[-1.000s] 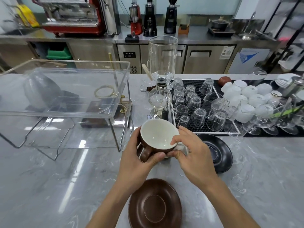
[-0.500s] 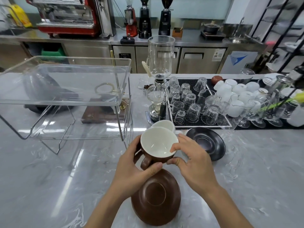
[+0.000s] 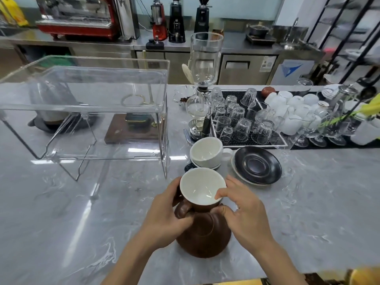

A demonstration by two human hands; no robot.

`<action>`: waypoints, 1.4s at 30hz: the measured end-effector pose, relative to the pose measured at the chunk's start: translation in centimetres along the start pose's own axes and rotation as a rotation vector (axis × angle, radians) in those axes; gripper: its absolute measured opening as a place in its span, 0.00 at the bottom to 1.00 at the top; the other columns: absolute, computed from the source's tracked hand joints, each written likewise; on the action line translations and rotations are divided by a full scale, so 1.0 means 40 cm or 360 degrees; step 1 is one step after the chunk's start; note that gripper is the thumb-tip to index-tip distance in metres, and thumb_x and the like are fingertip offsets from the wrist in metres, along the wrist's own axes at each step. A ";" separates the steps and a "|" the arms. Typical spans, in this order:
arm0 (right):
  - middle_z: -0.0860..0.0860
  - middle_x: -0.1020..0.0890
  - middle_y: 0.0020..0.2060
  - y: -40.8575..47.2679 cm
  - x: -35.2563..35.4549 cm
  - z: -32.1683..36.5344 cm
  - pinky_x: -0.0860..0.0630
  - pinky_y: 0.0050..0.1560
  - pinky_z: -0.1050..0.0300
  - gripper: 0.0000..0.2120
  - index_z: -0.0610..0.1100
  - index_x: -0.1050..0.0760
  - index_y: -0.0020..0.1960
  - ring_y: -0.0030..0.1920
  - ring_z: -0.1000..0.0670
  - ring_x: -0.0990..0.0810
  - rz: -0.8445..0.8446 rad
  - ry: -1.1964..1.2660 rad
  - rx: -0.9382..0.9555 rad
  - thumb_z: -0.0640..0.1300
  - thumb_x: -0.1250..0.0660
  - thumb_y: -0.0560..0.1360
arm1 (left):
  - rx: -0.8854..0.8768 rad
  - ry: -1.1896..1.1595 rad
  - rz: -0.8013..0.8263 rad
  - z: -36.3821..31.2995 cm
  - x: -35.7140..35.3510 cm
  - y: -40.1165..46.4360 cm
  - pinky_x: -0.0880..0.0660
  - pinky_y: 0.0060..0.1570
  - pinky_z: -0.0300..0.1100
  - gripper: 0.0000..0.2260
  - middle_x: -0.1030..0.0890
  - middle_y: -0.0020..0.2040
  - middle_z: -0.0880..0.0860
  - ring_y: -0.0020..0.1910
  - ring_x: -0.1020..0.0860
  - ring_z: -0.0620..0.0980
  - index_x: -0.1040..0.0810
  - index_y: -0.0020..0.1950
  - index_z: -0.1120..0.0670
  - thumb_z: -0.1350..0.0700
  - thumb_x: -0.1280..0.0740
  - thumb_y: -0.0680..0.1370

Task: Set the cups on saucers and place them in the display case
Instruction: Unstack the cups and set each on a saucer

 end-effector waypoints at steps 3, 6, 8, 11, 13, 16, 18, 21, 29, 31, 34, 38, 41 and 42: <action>0.57 0.17 0.51 -0.026 -0.010 0.000 0.41 0.60 0.81 0.18 0.46 0.19 0.43 0.63 0.67 0.30 0.0016 -0.0011 -0.0061 0.35 0.18 0.57 | 0.0024 0.0045 0.0094 0.023 -0.004 -0.012 0.20 0.59 0.51 0.34 0.18 0.43 0.38 0.48 0.18 0.42 0.29 0.69 0.38 0.60 0.26 0.66; 0.67 0.23 0.54 -0.045 -0.012 -0.005 0.43 0.61 0.82 0.16 0.48 0.19 0.43 0.64 0.67 0.34 0.0049 -0.0008 -0.0072 0.35 0.20 0.60 | 0.0000 0.0086 0.0178 0.032 -0.007 -0.020 0.21 0.61 0.50 0.35 0.18 0.48 0.37 0.54 0.18 0.43 0.32 0.71 0.38 0.56 0.26 0.66; 0.59 0.17 0.53 -0.056 -0.011 -0.012 0.42 0.62 0.81 0.12 0.49 0.19 0.43 0.65 0.68 0.34 0.0070 -0.0022 -0.0034 0.36 0.24 0.63 | -0.0028 0.0130 0.0233 0.032 -0.006 -0.022 0.21 0.60 0.47 0.36 0.18 0.57 0.39 0.59 0.20 0.42 0.34 0.72 0.38 0.53 0.25 0.67; 0.54 0.16 0.52 -0.073 -0.016 -0.025 0.40 0.62 0.80 0.13 0.49 0.19 0.44 0.65 0.76 0.37 0.0081 -0.0013 -0.0022 0.33 0.25 0.65 | -0.0039 0.0183 0.0280 0.036 -0.003 -0.024 0.21 0.58 0.44 0.36 0.19 0.60 0.39 0.61 0.21 0.41 0.35 0.72 0.38 0.52 0.25 0.67; 0.51 0.15 0.52 -0.082 -0.025 -0.030 0.40 0.63 0.80 0.15 0.48 0.18 0.44 0.65 0.77 0.37 0.0085 -0.0008 0.0000 0.30 0.24 0.65 | -0.0028 0.0192 0.0288 0.046 -0.003 -0.030 0.21 0.57 0.43 0.36 0.19 0.59 0.39 0.60 0.21 0.41 0.35 0.72 0.38 0.53 0.26 0.67; 0.50 0.15 0.51 -0.091 -0.031 -0.028 0.39 0.61 0.80 0.12 0.48 0.19 0.43 0.65 0.75 0.34 0.0091 -0.0001 0.0024 0.34 0.25 0.66 | 0.0000 0.0182 0.0292 0.064 -0.012 -0.043 0.21 0.53 0.39 0.35 0.18 0.54 0.38 0.56 0.20 0.41 0.34 0.70 0.37 0.55 0.27 0.66; 0.49 0.16 0.50 -0.099 -0.033 -0.029 0.38 0.59 0.80 0.13 0.48 0.19 0.43 0.63 0.68 0.30 0.0111 0.0006 0.0014 0.33 0.25 0.65 | 0.0010 0.0171 0.0303 0.072 -0.021 -0.050 0.22 0.49 0.34 0.35 0.19 0.51 0.38 0.53 0.20 0.41 0.33 0.70 0.37 0.57 0.27 0.66; 0.59 0.19 0.56 -0.112 -0.038 -0.039 0.38 0.60 0.80 0.12 0.49 0.20 0.44 0.64 0.68 0.30 0.0140 0.0030 0.0006 0.34 0.26 0.66 | 0.0001 0.0169 0.0315 0.076 -0.032 -0.058 0.25 0.47 0.29 0.35 0.19 0.52 0.37 0.53 0.21 0.39 0.34 0.69 0.36 0.57 0.27 0.67; 0.84 0.32 0.58 -0.134 -0.046 -0.062 0.41 0.63 0.80 0.19 0.53 0.22 0.48 0.67 0.76 0.39 0.0212 0.0044 -0.0096 0.32 0.23 0.67 | -0.0055 0.0182 0.0300 0.078 -0.047 -0.066 0.29 0.49 0.26 0.36 0.21 0.57 0.36 0.57 0.22 0.38 0.36 0.68 0.33 0.56 0.26 0.67; 0.85 0.33 0.58 -0.136 -0.045 -0.064 0.41 0.63 0.80 0.20 0.54 0.22 0.49 0.67 0.77 0.40 0.0226 0.0049 -0.0114 0.33 0.23 0.67 | -0.0063 0.0186 0.0302 0.079 -0.049 -0.066 0.29 0.50 0.26 0.36 0.21 0.58 0.36 0.57 0.22 0.38 0.36 0.69 0.34 0.54 0.26 0.66; 0.84 0.33 0.60 -0.140 -0.044 -0.069 0.41 0.64 0.79 0.21 0.55 0.22 0.50 0.68 0.76 0.40 0.0251 0.0051 -0.0113 0.33 0.23 0.66 | -0.0086 0.0210 0.0314 0.079 -0.048 -0.069 0.29 0.50 0.25 0.37 0.22 0.59 0.35 0.59 0.23 0.37 0.37 0.69 0.34 0.53 0.24 0.66; 0.82 0.33 0.62 -0.148 -0.044 -0.073 0.41 0.64 0.78 0.21 0.56 0.23 0.50 0.69 0.74 0.39 0.0272 0.0052 -0.0113 0.35 0.23 0.67 | -0.0107 0.0215 0.0326 0.078 -0.044 -0.078 0.30 0.55 0.26 0.40 0.23 0.62 0.34 0.62 0.25 0.35 0.37 0.71 0.35 0.51 0.22 0.64; 0.81 0.33 0.63 -0.154 -0.038 -0.065 0.40 0.65 0.77 0.19 0.56 0.21 0.49 0.70 0.72 0.37 0.0253 0.0069 -0.0097 0.35 0.23 0.67 | -0.0102 0.0180 0.0297 0.077 -0.038 -0.088 0.33 0.57 0.23 0.42 0.26 0.64 0.28 0.65 0.28 0.30 0.38 0.71 0.33 0.49 0.20 0.64; 0.81 0.33 0.63 -0.157 -0.037 -0.060 0.40 0.64 0.78 0.19 0.55 0.21 0.49 0.69 0.72 0.37 0.0246 0.0077 -0.0100 0.35 0.22 0.67 | -0.0097 0.0158 0.0275 0.077 -0.036 -0.093 0.34 0.57 0.21 0.42 0.28 0.64 0.26 0.65 0.29 0.28 0.38 0.71 0.32 0.49 0.19 0.64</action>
Point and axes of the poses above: each hand's wrist, its own y-axis towards the middle knuckle, its own x-axis out of the back of the hand, z = x × y, the point moved 2 cm from there along y, towards the middle knuckle
